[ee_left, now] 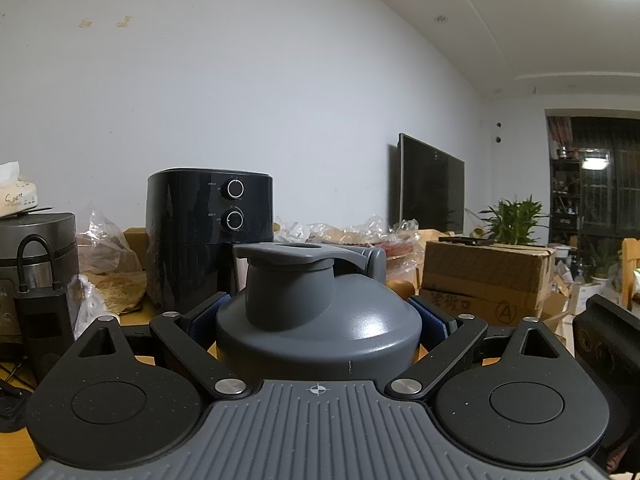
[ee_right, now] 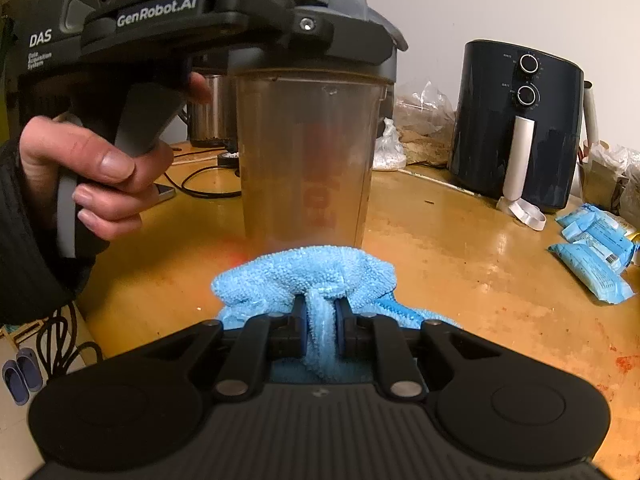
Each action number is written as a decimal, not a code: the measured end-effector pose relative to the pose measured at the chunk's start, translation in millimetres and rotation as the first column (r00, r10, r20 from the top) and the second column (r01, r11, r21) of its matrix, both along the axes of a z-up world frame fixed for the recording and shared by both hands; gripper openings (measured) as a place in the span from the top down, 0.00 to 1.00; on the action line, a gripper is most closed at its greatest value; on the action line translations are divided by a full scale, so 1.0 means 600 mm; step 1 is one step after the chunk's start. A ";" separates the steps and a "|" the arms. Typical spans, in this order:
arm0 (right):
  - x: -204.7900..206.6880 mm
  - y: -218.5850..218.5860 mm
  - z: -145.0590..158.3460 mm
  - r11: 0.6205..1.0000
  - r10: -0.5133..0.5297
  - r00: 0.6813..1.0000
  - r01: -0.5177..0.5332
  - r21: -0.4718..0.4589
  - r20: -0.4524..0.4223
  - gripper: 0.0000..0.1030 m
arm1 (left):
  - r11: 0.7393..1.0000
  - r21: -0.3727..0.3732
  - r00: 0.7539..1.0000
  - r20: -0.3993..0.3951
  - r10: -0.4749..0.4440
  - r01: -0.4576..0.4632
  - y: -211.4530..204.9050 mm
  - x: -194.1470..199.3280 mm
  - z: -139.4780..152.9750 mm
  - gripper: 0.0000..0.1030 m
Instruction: Clean container
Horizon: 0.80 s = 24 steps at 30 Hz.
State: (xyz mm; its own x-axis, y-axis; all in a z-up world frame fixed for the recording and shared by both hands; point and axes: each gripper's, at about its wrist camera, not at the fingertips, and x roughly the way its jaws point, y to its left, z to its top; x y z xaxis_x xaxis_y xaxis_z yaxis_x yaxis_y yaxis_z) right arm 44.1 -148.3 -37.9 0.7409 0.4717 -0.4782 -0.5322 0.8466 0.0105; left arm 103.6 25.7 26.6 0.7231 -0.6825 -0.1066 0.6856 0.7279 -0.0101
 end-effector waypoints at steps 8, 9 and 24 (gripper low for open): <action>0.002 -0.001 0.001 1.000 -0.002 1.000 0.002 0.010 -0.006 0.93 | 1.000 0.007 1.000 0.003 0.006 -0.006 -0.002 0.002 0.000 0.08; 0.002 -0.002 0.001 1.000 -0.003 1.000 0.003 0.013 -0.007 0.93 | 1.000 0.007 1.000 0.002 0.006 -0.006 -0.002 0.003 0.000 0.08; -0.011 -0.013 0.020 0.996 -0.019 0.999 0.015 0.083 0.048 0.92 | 1.000 0.004 1.000 0.001 0.003 -0.003 -0.001 0.004 -0.002 0.08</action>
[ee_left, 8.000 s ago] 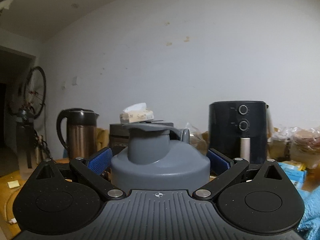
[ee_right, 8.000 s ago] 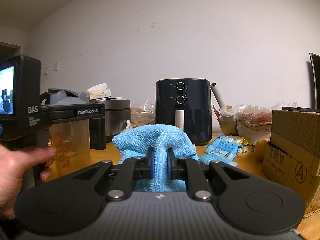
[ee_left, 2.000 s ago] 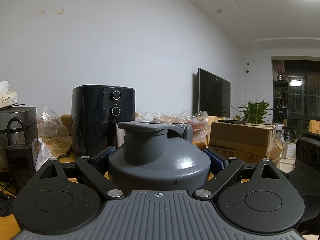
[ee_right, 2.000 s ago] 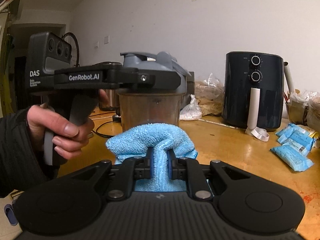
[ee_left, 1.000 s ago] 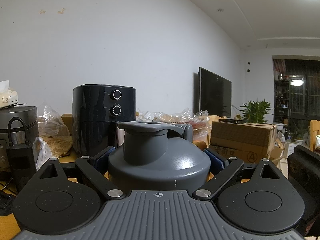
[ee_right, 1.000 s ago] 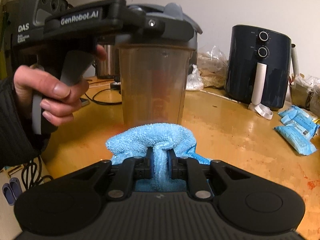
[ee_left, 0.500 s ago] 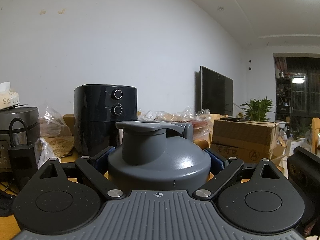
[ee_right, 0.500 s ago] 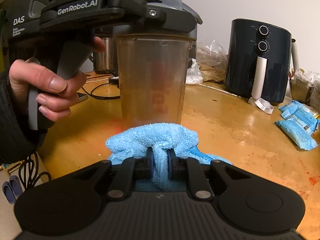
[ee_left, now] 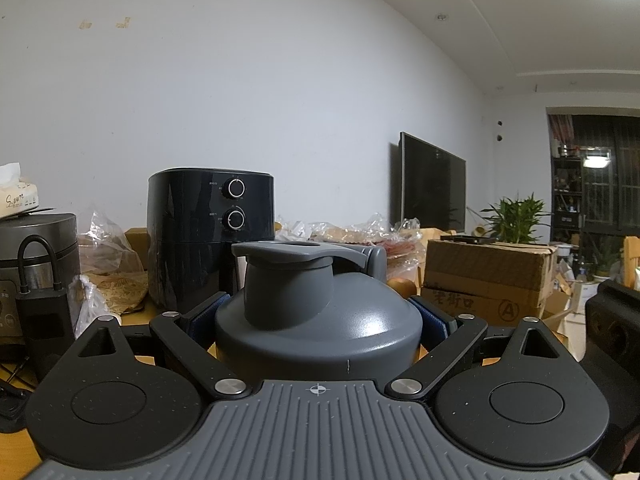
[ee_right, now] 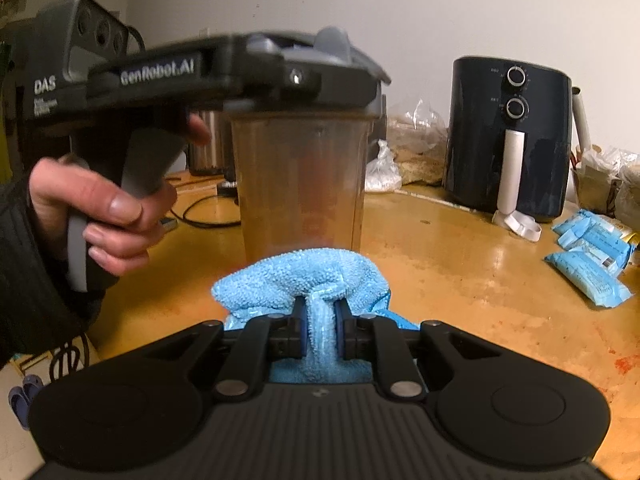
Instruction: Clean container
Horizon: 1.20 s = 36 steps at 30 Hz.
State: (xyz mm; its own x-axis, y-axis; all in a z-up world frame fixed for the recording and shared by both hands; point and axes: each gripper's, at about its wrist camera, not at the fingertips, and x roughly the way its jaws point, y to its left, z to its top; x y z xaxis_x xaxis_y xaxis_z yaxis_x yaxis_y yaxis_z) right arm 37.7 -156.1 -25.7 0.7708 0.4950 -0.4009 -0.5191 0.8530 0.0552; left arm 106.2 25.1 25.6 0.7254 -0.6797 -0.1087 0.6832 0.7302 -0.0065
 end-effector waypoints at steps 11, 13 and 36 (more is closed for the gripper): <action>-0.023 -0.005 0.031 0.998 -0.007 0.994 0.000 0.061 0.113 0.92 | 1.000 -0.001 1.000 -0.004 0.002 -0.002 0.000 0.003 0.001 0.07; -0.023 -0.007 0.036 0.997 -0.011 0.993 0.002 0.074 0.117 0.92 | 1.000 -0.001 1.000 -0.004 0.003 -0.003 -0.001 0.003 0.001 0.07; -0.047 -0.016 0.066 0.988 -0.055 0.969 0.017 0.156 0.240 0.89 | 1.000 -0.001 1.000 -0.001 0.007 -0.007 0.007 0.003 0.001 0.07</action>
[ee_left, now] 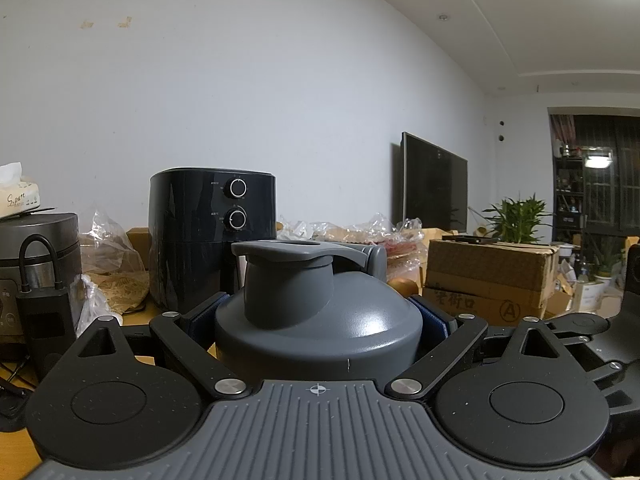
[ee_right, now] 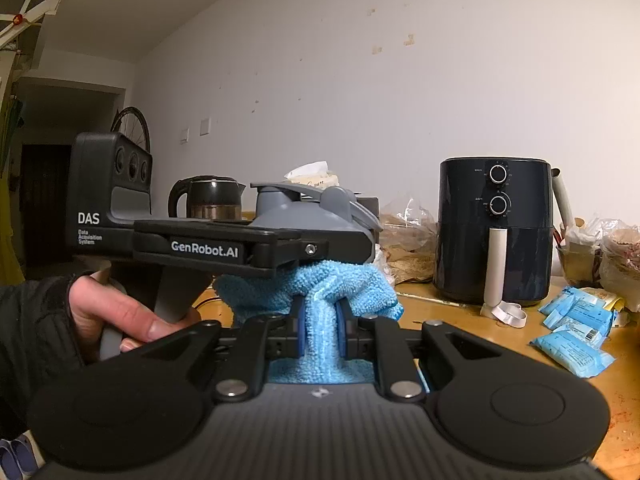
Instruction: Clean container
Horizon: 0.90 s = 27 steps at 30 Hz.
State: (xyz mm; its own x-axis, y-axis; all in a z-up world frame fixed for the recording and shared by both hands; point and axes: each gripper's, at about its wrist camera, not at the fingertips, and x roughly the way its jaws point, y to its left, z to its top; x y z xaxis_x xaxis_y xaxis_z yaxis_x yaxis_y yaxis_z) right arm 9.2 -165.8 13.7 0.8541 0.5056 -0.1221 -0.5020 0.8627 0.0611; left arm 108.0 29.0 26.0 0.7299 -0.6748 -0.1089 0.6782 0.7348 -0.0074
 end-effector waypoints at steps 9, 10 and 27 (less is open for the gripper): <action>-0.013 -0.006 -0.010 1.000 0.013 1.000 -0.013 0.009 0.014 0.89 | 1.000 0.003 1.000 0.003 0.005 -0.005 -0.002 -0.004 0.000 0.07; -0.016 -0.006 -0.011 1.000 0.012 1.000 -0.013 0.009 0.018 0.89 | 1.000 0.003 1.000 0.003 0.005 -0.005 -0.003 -0.005 0.000 0.07; -0.056 -0.053 -0.029 0.999 -0.043 0.999 0.043 0.004 0.029 0.89 | 1.000 0.005 1.000 0.010 0.016 -0.016 -0.010 -0.010 0.000 0.07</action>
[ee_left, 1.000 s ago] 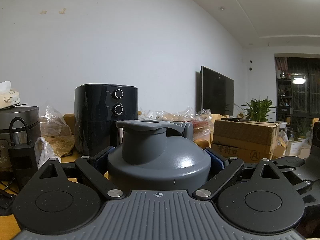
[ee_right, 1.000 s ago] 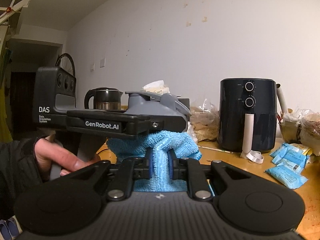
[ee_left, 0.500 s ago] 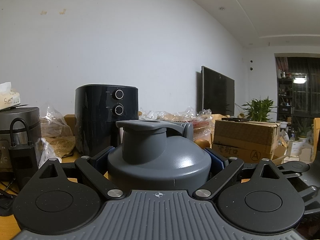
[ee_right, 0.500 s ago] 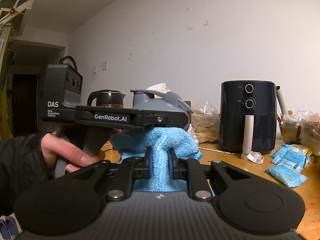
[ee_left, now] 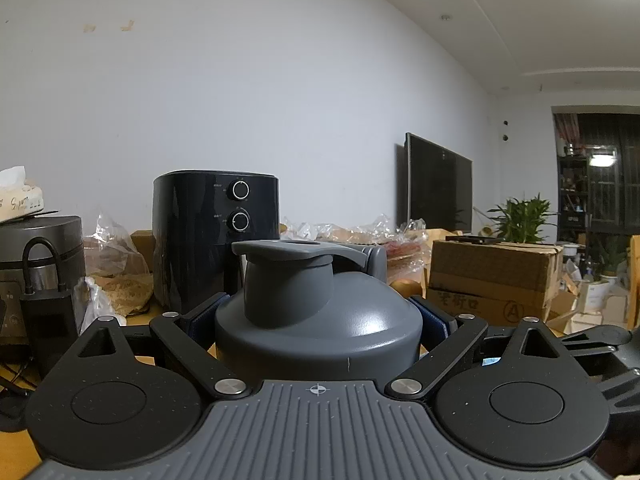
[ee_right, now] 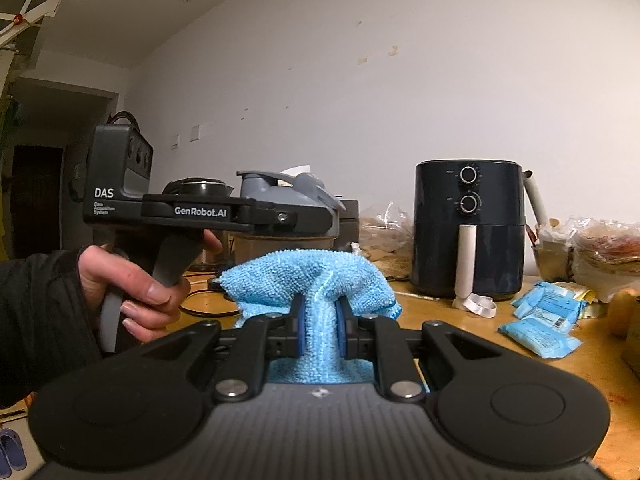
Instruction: Clean container
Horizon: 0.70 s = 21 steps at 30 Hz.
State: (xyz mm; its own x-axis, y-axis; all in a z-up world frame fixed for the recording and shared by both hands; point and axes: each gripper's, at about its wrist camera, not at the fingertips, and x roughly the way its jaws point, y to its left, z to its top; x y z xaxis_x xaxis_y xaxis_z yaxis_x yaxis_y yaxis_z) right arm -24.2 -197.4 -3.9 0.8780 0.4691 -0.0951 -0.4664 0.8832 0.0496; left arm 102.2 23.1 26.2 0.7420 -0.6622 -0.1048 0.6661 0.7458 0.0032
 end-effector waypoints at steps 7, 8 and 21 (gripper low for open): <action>-0.006 -0.006 0.000 1.000 -0.006 1.000 0.007 -0.006 0.008 0.88 | 1.000 -0.010 1.000 0.000 -0.001 0.001 0.003 0.001 -0.002 0.07; -0.006 -0.008 -0.001 1.000 -0.007 1.000 0.007 -0.007 0.008 0.88 | 1.000 -0.009 1.000 0.000 -0.002 0.002 0.003 0.001 -0.001 0.07; -0.010 -0.034 -0.001 0.999 -0.037 0.999 0.037 -0.002 -0.009 0.85 | 0.999 0.002 0.996 0.075 0.040 -0.041 -0.005 -0.014 -0.006 0.06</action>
State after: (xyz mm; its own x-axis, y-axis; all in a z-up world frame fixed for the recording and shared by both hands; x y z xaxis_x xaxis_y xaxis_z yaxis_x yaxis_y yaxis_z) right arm -30.3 -217.8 -4.4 0.8938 0.4363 -0.1038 -0.4332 0.8998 0.0520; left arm 93.8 20.2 22.9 0.7740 -0.6312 -0.0501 0.6332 0.7721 0.0543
